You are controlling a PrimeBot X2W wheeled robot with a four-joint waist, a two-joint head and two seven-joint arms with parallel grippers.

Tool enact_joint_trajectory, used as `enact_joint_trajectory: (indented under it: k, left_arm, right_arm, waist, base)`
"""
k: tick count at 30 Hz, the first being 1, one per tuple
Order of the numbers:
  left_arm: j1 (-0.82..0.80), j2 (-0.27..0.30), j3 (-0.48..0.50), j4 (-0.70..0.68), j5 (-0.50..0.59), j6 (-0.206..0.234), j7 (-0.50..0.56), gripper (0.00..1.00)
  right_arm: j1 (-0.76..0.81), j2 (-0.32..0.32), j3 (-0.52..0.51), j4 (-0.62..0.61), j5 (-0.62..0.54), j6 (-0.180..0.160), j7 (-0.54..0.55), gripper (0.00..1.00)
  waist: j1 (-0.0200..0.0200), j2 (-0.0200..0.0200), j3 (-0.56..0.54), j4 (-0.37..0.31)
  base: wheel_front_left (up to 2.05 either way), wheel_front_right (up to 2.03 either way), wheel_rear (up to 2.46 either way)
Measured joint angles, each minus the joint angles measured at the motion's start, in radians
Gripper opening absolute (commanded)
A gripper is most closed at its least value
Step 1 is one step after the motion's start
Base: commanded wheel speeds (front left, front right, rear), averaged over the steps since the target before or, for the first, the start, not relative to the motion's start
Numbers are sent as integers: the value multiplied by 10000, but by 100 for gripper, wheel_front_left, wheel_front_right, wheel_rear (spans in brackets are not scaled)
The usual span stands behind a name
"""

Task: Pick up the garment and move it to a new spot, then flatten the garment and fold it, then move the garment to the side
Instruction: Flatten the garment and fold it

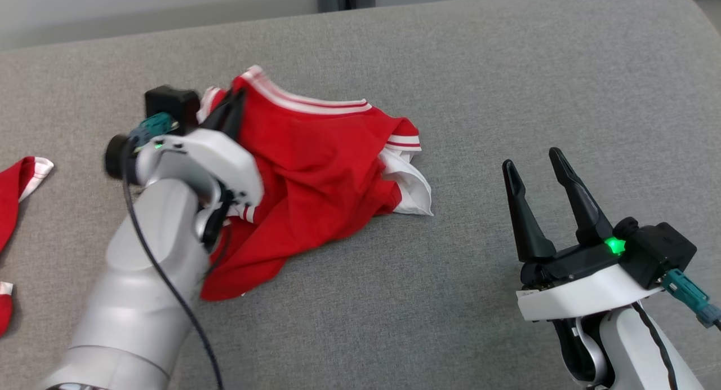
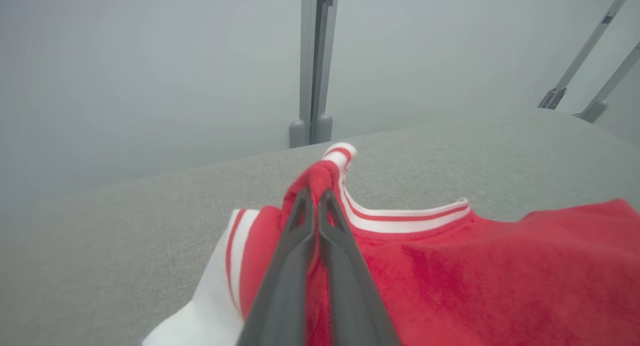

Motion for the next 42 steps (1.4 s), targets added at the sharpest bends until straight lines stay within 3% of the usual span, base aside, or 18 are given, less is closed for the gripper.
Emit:
enact_joint_trajectory:
  k: [4,5,12,22,26,30,35,42]
  left_arm:
    - [-159,-291,-848,-1749,-1632,-13,-19,0]
    - [-159,-291,-848,-1749,-1632,-13,-19,0]
    - [-1401,-339,-1737,-5139,-4374,-13,539,0]
    - [-2797,-196,-897,-6395,-5022,146,2,0]
    - [-1132,723,-663,-6541,-4964,416,-253,0]
    - [1348,1360,-512,-6792,-5306,245,-608,0]
    - [3553,2259,-748,-6817,-4775,73,-876,0]
    - [5302,2334,1271,-7133,-3085,449,-978,0]
  right_arm:
    - [120,90,-144,92,-79,2,0,100]
    - [120,90,-144,92,-79,2,0,100]
    - [379,307,-192,272,-113,0,0,100]
    - [616,510,-272,276,-105,0,0,100]
    - [628,535,-491,207,-113,0,0,100]
    - [668,556,-629,211,-130,0,0,100]
    - [612,500,-669,230,-188,0,0,100]
    - [555,420,-577,238,-203,0,0,100]
  waist:
    - [0,0,-316,-45]
    - [0,0,-316,-45]
    - [0,0,-895,-460]
    - [0,0,-1160,-1014]
    - [0,0,-977,-887]
    - [0,0,-815,-573]
    - [0,0,-685,-83]
    - [0,0,-733,392]
  base:
    - [0,0,0]
    - [0,0,0]
    - [0,0,0]
    - [0,0,0]
    - [0,0,0]
    - [0,0,0]
    - [0,0,0]
    - [0,0,0]
